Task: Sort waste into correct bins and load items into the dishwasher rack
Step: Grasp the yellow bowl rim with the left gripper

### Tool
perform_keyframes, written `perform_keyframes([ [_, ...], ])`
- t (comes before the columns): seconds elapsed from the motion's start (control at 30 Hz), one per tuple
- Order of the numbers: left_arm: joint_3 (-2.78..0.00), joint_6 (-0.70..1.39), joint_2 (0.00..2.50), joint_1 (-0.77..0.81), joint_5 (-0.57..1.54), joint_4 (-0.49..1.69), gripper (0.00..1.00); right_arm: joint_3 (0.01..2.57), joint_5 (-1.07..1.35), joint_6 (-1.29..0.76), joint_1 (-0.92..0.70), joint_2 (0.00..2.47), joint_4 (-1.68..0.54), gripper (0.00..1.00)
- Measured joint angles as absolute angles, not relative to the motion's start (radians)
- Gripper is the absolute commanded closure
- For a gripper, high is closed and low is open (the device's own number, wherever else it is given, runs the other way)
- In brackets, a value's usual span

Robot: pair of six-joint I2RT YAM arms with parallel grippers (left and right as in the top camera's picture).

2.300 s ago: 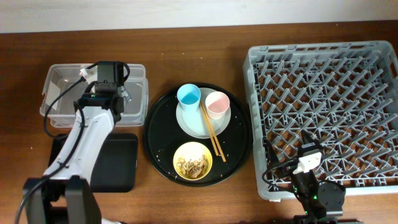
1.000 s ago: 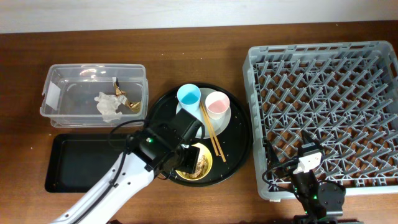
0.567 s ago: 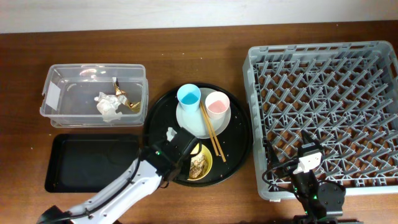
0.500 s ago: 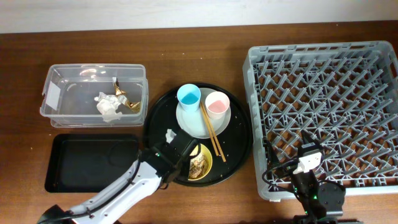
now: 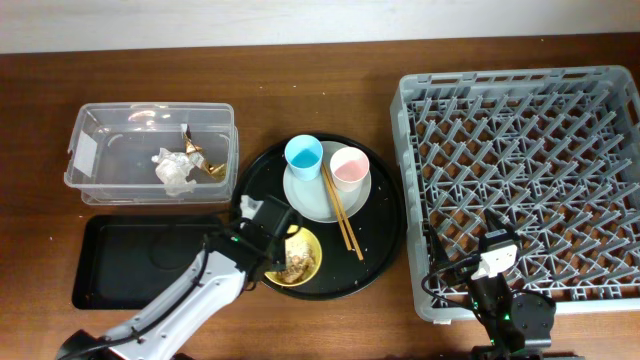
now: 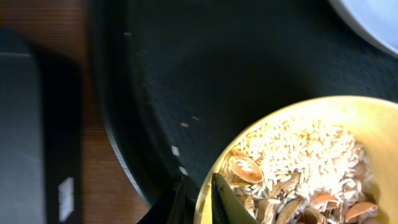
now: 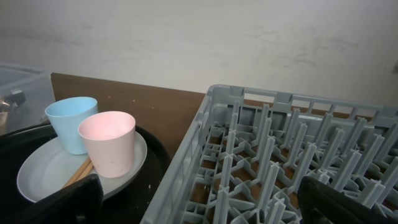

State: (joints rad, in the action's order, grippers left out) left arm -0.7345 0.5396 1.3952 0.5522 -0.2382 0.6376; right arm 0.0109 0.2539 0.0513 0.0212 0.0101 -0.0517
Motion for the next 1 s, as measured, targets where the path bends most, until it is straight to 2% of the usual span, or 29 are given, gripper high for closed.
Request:
perform_keyframes([
  [0.07, -0.735, 0.540, 1.395, 0.523, -0.244, 0.638, 0.83, 0.011, 0.254, 0.052, 0.021, 0.010, -0.052, 0.02],
  [0.1, -0.735, 0.540, 1.395, 0.516, -0.244, 0.638, 0.76, 0.011, 0.254, 0.052, 0.021, 0.010, -0.052, 0.02],
  [0.2, -0.737, 0.532, 1.395, 0.516, -0.245, 0.640, 0.62, 0.011, 0.254, 0.052, 0.021, 0.010, -0.052, 0.01],
  [0.47, -1.010, 0.478, 1.398, 0.516, -0.252, 0.831, 0.59, 0.011, 0.254, 0.052, 0.021, 0.010, -0.052, 0.02],
  [0.57, -1.136, 0.455, 1.397, 0.516, -0.267, 0.919, 0.53, 0.011, 0.254, 0.052, 0.021, 0.010, -0.052, 0.02],
  [0.8, -1.222, 0.444, 1.397, 0.508, -0.277, 1.022, 0.50, 0.011, 0.254, 0.052, 0.021, 0.010, -0.052, 0.02],
  [1.0, -1.229, 0.334, 1.397, 0.414, -0.066, 1.060, 0.50, 0.011, 0.254, 0.052, 0.021, 0.010, -0.052, 0.02],
])
